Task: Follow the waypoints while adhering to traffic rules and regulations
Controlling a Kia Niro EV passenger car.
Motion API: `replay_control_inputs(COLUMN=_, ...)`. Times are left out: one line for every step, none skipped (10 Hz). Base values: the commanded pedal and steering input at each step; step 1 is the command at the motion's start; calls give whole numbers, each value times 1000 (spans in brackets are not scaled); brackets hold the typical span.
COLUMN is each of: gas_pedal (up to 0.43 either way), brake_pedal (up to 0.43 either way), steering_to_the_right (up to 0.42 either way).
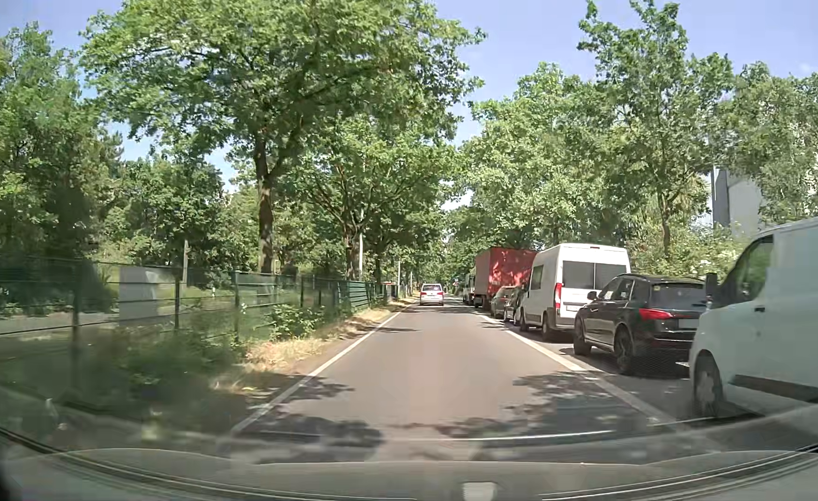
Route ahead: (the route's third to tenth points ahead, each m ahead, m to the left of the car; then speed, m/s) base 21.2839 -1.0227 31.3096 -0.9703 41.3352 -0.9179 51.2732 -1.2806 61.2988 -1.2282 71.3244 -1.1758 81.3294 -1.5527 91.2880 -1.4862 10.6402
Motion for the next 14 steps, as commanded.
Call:
replay_control_inputs(gas_pedal=87, brake_pedal=30, steering_to_the_right=1)
replay_control_inputs(gas_pedal=87, brake_pedal=30, steering_to_the_right=1)
replay_control_inputs(gas_pedal=98, brake_pedal=30, steering_to_the_right=1)
replay_control_inputs(gas_pedal=98, brake_pedal=30, steering_to_the_right=1)
replay_control_inputs(gas_pedal=98, brake_pedal=30, steering_to_the_right=1)
replay_control_inputs(gas_pedal=98, brake_pedal=30, steering_to_the_right=1)
replay_control_inputs(gas_pedal=98, brake_pedal=30, steering_to_the_right=1)
replay_control_inputs(gas_pedal=98, brake_pedal=30, steering_to_the_right=1)
replay_control_inputs(gas_pedal=98, brake_pedal=30, steering_to_the_right=2)
replay_control_inputs(gas_pedal=98, brake_pedal=30, steering_to_the_right=2)
replay_control_inputs(gas_pedal=98, brake_pedal=30, steering_to_the_right=1)
replay_control_inputs(gas_pedal=98, brake_pedal=30, steering_to_the_right=1)
replay_control_inputs(gas_pedal=98, brake_pedal=30, steering_to_the_right=2)
replay_control_inputs(gas_pedal=98, brake_pedal=30, steering_to_the_right=1)
